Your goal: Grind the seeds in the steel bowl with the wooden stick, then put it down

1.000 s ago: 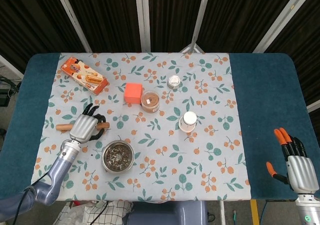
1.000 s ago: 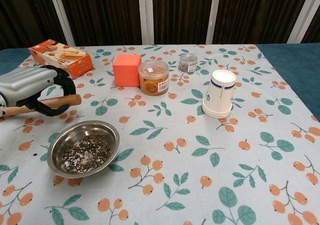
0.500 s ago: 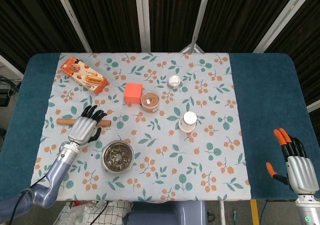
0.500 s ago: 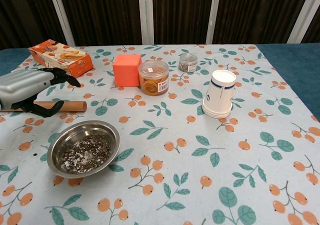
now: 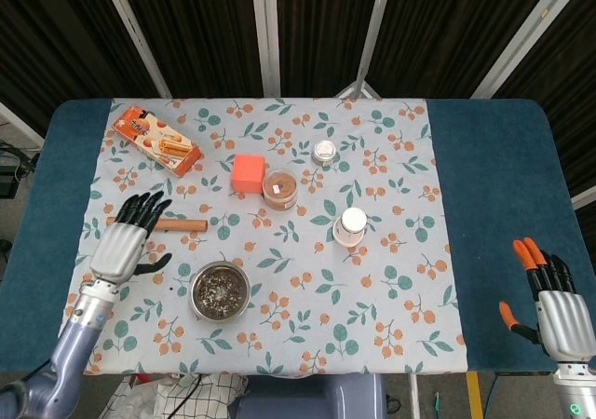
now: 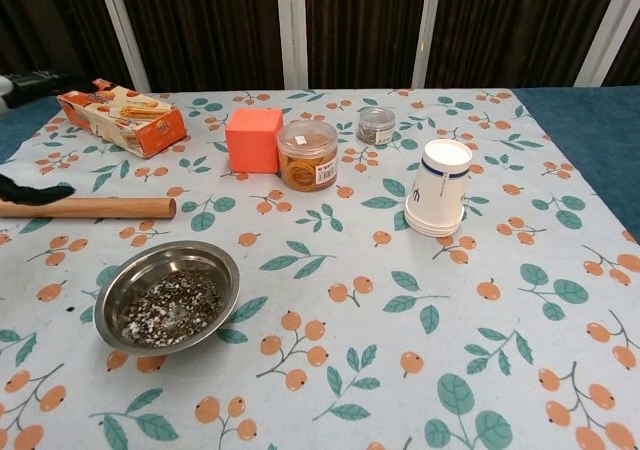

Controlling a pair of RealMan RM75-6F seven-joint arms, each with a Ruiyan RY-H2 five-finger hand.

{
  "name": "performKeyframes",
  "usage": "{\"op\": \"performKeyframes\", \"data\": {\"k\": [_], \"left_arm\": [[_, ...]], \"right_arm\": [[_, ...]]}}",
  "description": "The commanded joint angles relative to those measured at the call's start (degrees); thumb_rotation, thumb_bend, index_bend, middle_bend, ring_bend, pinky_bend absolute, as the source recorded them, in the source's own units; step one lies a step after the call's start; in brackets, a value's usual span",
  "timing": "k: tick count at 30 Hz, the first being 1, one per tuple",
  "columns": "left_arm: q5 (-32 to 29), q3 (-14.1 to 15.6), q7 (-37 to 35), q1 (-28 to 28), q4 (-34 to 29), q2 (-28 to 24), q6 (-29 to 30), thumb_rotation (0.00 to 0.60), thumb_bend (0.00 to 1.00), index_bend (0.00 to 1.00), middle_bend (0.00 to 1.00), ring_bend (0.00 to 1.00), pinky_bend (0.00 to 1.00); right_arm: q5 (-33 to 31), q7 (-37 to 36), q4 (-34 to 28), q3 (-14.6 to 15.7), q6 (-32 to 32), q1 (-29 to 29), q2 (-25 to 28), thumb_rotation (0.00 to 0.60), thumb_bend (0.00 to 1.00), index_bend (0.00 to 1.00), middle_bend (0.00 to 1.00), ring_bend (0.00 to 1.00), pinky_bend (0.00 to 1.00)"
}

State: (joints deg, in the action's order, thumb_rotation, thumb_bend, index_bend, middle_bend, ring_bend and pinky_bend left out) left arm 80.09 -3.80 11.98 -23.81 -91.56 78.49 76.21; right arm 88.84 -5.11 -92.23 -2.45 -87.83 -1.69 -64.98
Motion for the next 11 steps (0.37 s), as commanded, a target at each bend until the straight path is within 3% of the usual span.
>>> {"op": "performKeyframes", "data": {"k": [1,5,11], "left_arm": [[3.0,4.8,-0.4,8.2,-10.0,-9.0,9.0,0.600,0.19,0.02,0.00,0.00,0.00],[6.9,8.2,-1.3,13.2,-9.2,-11.5,14.9,0.600,0.14,0.00,0.00,0.00,0.00],[8.6,9.3,-1.7,17.1,-4.3,-10.8,19.5,0.600,0.13,0.00,0.00,0.00,0.00]], "right_arm": [[0.5,1.0,0.4,0.0,-0.6,0.1,-0.2,0.600,0.37,0.00,0.00,0.00,0.00],[0.8,2.3,0.6,-0.1,-1.1,0.1,-0.6,0.600,0.37,0.00,0.00,0.00,0.00],[1.1,3.2,0.6,-0.2,-1.4,0.1,-1.1,0.600,0.37,0.00,0.00,0.00,0.00]]}}
